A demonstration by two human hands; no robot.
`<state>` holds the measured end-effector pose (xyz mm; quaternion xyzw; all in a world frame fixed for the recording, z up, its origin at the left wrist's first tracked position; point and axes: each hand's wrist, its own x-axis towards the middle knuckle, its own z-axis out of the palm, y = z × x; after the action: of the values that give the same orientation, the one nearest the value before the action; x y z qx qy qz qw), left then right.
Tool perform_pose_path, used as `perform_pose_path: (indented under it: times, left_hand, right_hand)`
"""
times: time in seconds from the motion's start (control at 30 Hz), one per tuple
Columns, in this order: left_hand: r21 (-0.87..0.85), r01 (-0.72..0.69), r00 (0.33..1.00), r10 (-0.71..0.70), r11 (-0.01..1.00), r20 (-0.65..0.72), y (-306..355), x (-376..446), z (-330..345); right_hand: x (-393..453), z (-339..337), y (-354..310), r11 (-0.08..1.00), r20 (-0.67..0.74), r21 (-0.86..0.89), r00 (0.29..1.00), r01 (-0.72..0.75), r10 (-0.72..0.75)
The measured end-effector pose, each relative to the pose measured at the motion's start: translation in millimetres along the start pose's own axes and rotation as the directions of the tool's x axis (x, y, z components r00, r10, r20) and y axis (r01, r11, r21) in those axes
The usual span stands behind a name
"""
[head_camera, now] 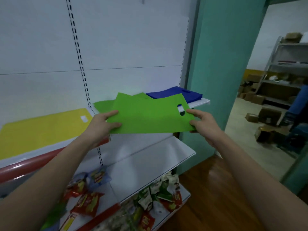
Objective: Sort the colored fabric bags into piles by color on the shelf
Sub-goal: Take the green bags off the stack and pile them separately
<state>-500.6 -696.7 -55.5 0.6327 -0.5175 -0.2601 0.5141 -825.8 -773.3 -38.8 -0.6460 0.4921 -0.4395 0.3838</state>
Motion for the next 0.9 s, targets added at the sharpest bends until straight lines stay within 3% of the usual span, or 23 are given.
perform_pose_path:
  times: [0.13, 0.33, 0.53, 0.73, 0.9]
  left_hand:
    - [0.069, 0.035, 0.993, -0.027, 0.997, -0.117, 1.1, 29.6, -4.4]
    - [0.289, 0.166, 0.981, -0.128, 0.943, -0.146, -15.8, 88.2, -19.1]
    - [0.442, 0.223, 0.971, -0.159, 0.869, -0.178, -31.5, 127.1, -19.6]
    - [0.602, 0.331, 0.942, -0.287, 0.726, -0.172, -39.7, 142.0, -15.4]
    - [0.716, 0.392, 0.916, -0.314, 0.578, -0.249, -37.2, 142.7, -5.8]
  right_hand:
    - [63.8, 20.4, -3.3, 0.99, 0.053, -0.108, 0.995, 0.086, -0.081]
    - [166.2, 59.7, 1.1, 0.951, 0.189, -0.25, 0.972, 0.184, -0.139]
    - [248.8, 88.0, 8.0, 0.821, 0.386, -0.461, 0.909, 0.337, -0.157]
    - [289.7, 103.2, 16.2, 0.687, 0.555, -0.592, 0.831, 0.422, -0.032]
    - [307.9, 102.7, 24.1, 0.633, 0.618, -0.577, 0.783, 0.516, -0.075]
